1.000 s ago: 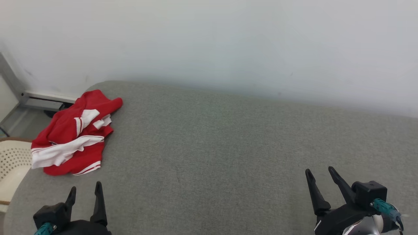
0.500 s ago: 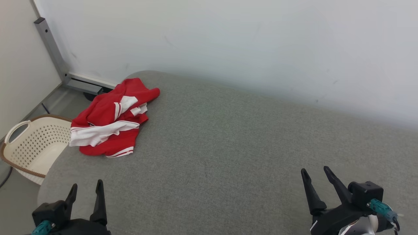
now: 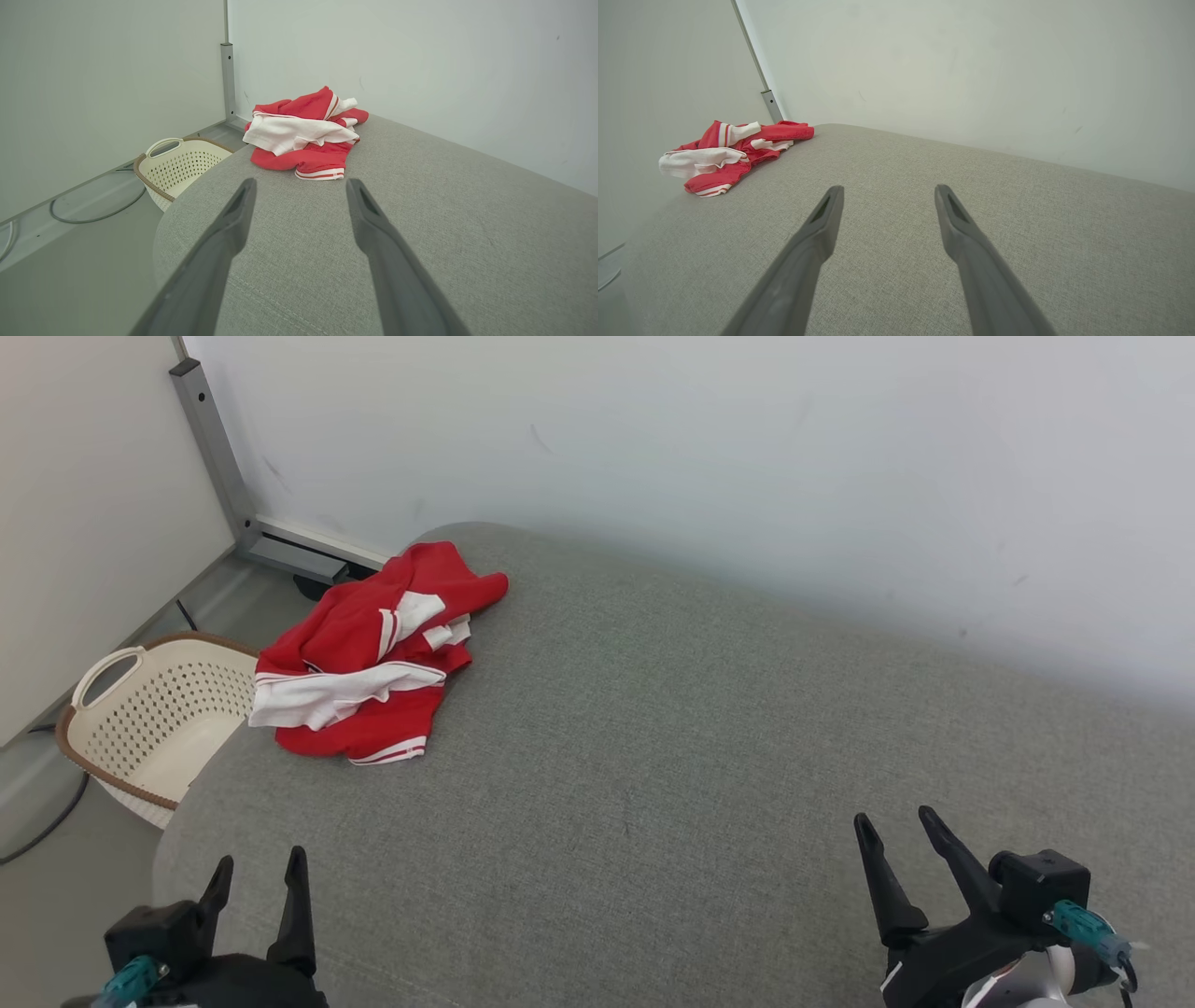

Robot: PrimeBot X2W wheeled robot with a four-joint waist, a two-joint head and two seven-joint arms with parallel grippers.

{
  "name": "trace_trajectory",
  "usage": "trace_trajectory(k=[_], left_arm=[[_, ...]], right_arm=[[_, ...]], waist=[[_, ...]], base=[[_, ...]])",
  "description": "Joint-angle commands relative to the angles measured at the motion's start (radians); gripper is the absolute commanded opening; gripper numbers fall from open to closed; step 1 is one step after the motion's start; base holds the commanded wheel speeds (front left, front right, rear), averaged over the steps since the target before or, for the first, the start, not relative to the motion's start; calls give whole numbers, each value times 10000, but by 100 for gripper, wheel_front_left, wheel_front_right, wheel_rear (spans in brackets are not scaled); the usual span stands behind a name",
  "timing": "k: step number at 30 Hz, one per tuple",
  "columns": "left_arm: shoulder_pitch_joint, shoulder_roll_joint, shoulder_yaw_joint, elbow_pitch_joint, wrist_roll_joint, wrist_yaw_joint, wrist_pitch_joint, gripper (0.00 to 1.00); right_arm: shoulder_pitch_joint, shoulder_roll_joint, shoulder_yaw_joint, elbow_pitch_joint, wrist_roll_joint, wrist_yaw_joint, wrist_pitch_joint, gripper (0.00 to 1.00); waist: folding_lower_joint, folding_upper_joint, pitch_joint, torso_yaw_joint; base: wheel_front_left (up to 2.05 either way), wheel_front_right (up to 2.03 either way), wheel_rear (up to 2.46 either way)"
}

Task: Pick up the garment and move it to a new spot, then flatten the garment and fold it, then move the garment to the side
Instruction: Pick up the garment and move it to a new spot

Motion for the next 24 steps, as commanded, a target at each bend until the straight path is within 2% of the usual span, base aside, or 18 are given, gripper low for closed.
trace_trajectory(k=[1, 6, 13, 19, 24], left_arm=[[-204, 34, -37, 14, 70, -49, 41, 100], [-490, -5, -177, 67, 58, -200, 189, 100], [-1896, -178, -555, 803, -340, -1003, 1371, 100], [-3683, -551, -601, 1966, -750, -1590, 2301, 100], [-5106, -804, -409, 2990, -1112, -1716, 2906, 100]], right_arm=[[-61, -57, -38, -34, 69, 0, -64, 100], [-8, -59, -24, -113, 125, 0, -11, 100], [-7, -56, 40, -736, 18, 0, 294, 100], [-81, -59, 116, -2034, -484, 0, 969, 100], [-231, -59, 273, -3428, -988, 0, 1720, 100]], waist=[[0, -1, 53, 61], [0, -1, 151, 154], [0, -1, 660, 359], [0, -1, 1552, 240], [0, -1, 2452, -87]], base=[[0, 0, 0], [0, 0, 0], [0, 0, 0], [0, 0, 0], [0, 0, 0]])
